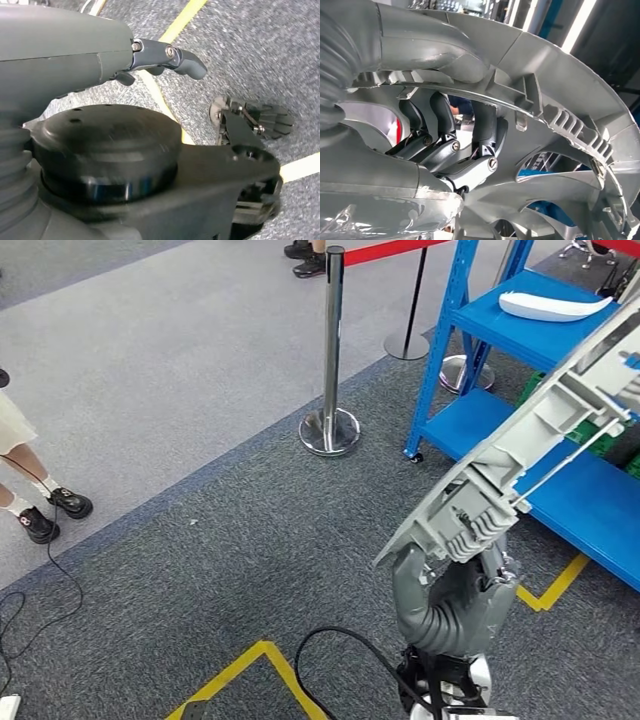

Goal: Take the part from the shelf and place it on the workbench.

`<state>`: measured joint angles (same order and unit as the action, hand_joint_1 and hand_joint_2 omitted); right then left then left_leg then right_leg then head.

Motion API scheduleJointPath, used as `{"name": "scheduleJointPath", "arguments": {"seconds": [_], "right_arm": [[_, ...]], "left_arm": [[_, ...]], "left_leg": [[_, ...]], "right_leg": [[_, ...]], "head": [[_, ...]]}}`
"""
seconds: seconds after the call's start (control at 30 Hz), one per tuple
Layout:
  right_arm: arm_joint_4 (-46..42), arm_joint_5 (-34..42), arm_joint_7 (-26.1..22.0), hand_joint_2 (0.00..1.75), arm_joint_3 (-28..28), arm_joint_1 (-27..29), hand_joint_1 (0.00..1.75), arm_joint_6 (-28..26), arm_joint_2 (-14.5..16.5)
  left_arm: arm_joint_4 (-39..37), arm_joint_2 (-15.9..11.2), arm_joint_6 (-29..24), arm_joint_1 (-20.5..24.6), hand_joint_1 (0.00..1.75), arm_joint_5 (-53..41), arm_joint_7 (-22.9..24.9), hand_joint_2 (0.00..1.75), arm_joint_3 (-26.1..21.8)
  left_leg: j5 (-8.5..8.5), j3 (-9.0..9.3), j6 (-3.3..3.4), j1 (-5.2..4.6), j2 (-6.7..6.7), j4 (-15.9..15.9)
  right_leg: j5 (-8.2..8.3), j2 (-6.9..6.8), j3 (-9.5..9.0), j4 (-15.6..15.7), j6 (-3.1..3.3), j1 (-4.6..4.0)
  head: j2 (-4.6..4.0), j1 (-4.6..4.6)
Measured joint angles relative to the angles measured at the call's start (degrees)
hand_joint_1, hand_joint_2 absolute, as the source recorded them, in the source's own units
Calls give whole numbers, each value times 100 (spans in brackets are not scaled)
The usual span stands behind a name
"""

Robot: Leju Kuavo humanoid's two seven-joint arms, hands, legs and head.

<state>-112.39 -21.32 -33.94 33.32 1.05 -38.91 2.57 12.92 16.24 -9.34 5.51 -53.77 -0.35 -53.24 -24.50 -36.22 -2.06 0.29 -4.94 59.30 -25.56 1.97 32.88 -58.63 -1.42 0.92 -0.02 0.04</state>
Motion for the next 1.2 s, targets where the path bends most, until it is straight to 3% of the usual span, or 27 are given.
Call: {"name": "scheduleJointPath", "arguments": {"seconds": [0.07,0.13,0.17,0.23,0.3,0.37,0.43,0.5,0.57,0.63,0.67,0.7,0.73,0.8,0.87,0.93,0.97,1.0,1.07,1.1,1.17,1.2], "right_arm": [[-2,-3,-2,175,-1,9,175,0,1],[-2,1,0,175,-1,18,175,0,1],[-1,3,1,175,-1,19,175,0,1],[-1,4,2,175,-1,18,175,0,1],[-2,3,-1,175,-3,20,175,0,1],[-2,0,-7,175,-4,25,175,0,1],[-2,-1,-12,175,-4,23,175,0,1],[-3,-2,-16,175,-3,24,175,0,1],[-3,-5,-19,175,-3,34,175,-1,-1],[-2,-3,-18,175,-3,50,175,-1,-1],[-2,-1,-17,175,-3,57,175,-2,-1],[-2,1,-16,175,-3,64,175,-2,-1],[-2,1,-15,175,-3,67,175,-2,-1],[-2,0,-17,175,-3,68,175,-2,-1],[-2,0,-17,175,-3,73,175,-2,-1],[-2,2,-14,175,-3,74,175,-2,-1],[-2,1,-14,175,-3,72,175,-1,0],[-3,0,-14,175,-3,70,175,-1,1],[-4,-4,-16,175,-4,74,175,0,1],[-4,-5,-17,175,-5,80,175,0,1],[-3,-5,-16,175,-5,93,175,0,1],[-2,-5,-15,175,-5,96,175,0,1]], "left_arm": [[0,1,-1,12,0,0,0,175,1],[0,1,0,12,0,2,0,175,1],[0,1,0,9,0,4,0,175,1],[0,0,-2,7,0,8,1,175,-1],[0,4,-5,18,0,9,1,175,-1],[0,10,-8,28,0,9,5,175,-1],[0,12,-14,15,0,9,13,175,-1],[0,12,-22,4,0,14,19,175,-2],[0,13,-27,14,0,17,21,175,-3],[0,12,-27,20,0,17,22,175,-3],[0,11,-27,17,0,17,24,175,-3],[0,11,-26,14,0,17,25,175,-3],[0,12,-26,13,0,17,26,175,-3],[0,13,-25,19,0,17,26,175,-3],[0,12,-23,23,0,17,26,175,-3],[0,9,-24,8,0,17,29,175,-3],[0,7,-26,0,0,17,31,175,-3],[0,6,-30,0,0,17,32,175,-3],[0,5,-38,12,0,17,33,175,-3],[0,5,-41,18,0,17,33,175,-3],[0,4,-43,17,0,16,33,175,-3],[0,3,-45,14,0,17,33,175,-3]], "left_leg": [[-345,-324,-31,-15,324,653],[-562,-636,-50,-9,407,1272],[-529,-672,-55,-8,419,1340],[-210,-403,-50,-8,511,855],[48,-5,-24,-29,771,146],[80,138,48,-60,893,-155],[84,125,143,-65,753,-183],[100,134,218,-43,607,-201],[109,138,268,-27,472,-206],[110,137,288,-30,314,-206],[111,139,288,-31,226,-206],[113,143,286,-32,135,-205],[116,150,280,-30,44,-205],[122,147,247,-29,-117,-193],[145,108,180,-17,-249,-187],[175,69,102,9,-358,-204],[157,49,73,9,-306,-187],[84,-3,51,-1,-174,-89],[-240,-266,15,-26,203,458],[-425,-455,-2,-28,320,847],[-580,-707,-25,-25,400,1365],[-502,-686,-30,-25,420,1337]], "right_leg": [[-1,-159,-6,14,46,-17],[-11,-332,-5,13,62,-32],[-16,-416,-5,13,63,-34],[-31,-569,-19,12,46,-35],[-64,-695,-35,-2,-3,-65],[-92,-807,-49,-10,-61,-103],[-120,-904,-77,-2,-124,-98],[-275,-719,-18,-195,-179,-69],[-608,-384,274,-835,-204,-53],[-851,-245,636,-1527,-205,-55],[-827,-223,715,-1637,-199,-57],[-692,-205,686,-1521,-186,-56],[-482,-159,559,-1210,-170,-51],[-136,113,210,-436,-147,-15],[-51,311,35,-59,-132,0],[-47,231,19,-28,-95,-19],[-34,163,9,-10,-64,-22],[-20,90,-4,14,-31,-22],[-11,-82,-22,45,21,-30],[-16,-170,-22,46,38,-38],[-28,-351,-22,45,50,-46],[-34,-436,-25,45,49,-46]], "head": [[-1,-33],[0,-35],[0,-35],[-1,-36],[-1,-43],[0,-45],[0,-43],[-1,-27],[1,16],[1,43],[0,45],[0,46],[0,48],[0,52],[-1,53],[-1,51],[-1,50],[0,33],[0,4],[0,-9],[-1,-10],[-1,-10]]}}
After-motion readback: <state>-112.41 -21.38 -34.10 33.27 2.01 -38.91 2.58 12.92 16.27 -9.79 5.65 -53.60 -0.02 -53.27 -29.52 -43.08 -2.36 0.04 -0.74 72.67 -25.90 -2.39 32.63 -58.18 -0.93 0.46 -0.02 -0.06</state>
